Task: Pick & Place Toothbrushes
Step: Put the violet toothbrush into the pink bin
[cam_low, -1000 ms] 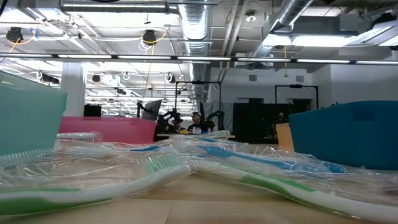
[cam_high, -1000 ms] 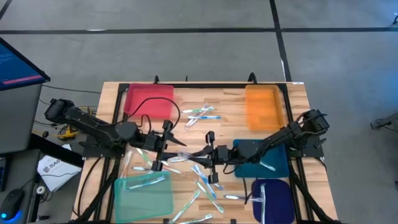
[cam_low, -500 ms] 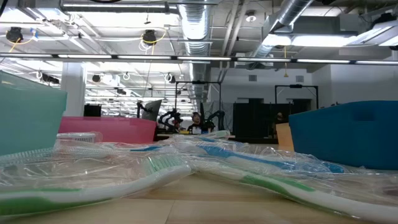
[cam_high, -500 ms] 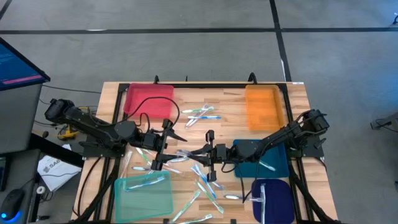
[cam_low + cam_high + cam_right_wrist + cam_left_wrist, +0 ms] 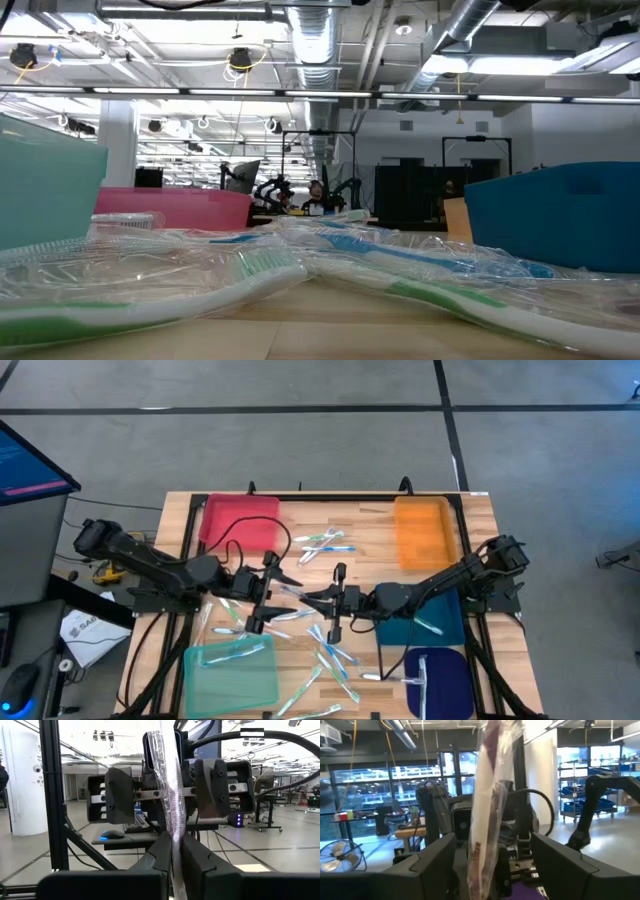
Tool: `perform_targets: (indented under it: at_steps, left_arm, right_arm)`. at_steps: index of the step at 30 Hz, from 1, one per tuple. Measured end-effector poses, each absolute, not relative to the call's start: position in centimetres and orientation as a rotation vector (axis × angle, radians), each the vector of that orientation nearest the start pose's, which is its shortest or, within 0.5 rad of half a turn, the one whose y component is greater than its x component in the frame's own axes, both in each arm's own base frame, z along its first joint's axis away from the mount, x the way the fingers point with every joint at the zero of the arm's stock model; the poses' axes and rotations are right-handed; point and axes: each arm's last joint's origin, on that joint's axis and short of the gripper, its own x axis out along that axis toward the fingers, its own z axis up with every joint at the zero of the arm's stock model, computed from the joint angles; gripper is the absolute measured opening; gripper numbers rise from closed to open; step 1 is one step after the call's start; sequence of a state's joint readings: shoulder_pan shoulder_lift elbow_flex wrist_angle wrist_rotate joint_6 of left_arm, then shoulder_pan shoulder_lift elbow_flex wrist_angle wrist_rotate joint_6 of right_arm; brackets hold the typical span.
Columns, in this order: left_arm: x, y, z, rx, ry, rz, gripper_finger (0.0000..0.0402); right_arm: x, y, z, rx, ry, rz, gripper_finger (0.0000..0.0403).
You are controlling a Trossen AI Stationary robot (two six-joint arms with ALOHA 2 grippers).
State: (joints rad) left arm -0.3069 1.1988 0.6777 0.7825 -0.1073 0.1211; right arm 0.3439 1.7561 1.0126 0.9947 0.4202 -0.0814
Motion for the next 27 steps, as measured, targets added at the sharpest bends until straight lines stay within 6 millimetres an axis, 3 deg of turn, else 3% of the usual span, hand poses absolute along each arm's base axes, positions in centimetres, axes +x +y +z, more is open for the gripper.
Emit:
perform_targets:
  at_steps: [7,17,27]
  left_arm:
    - [26.01,-7.91,29.47,0.043,-0.282,-0.183,0.0232]
    - [25.52,-7.76,29.97,0.040,-0.288,-0.176,0.0190]
    - [25.62,-7.61,29.72,0.029,-0.258,-0.125,0.0106]
  right_arm:
    - [36.25,11.76,26.45,0.012,-0.228,-0.085,0.0021]
    - [36.16,11.97,26.24,-0.012,-0.203,-0.128,0.0022]
    - [36.16,11.95,26.25,-0.020,-0.203,-0.130,0.0020]
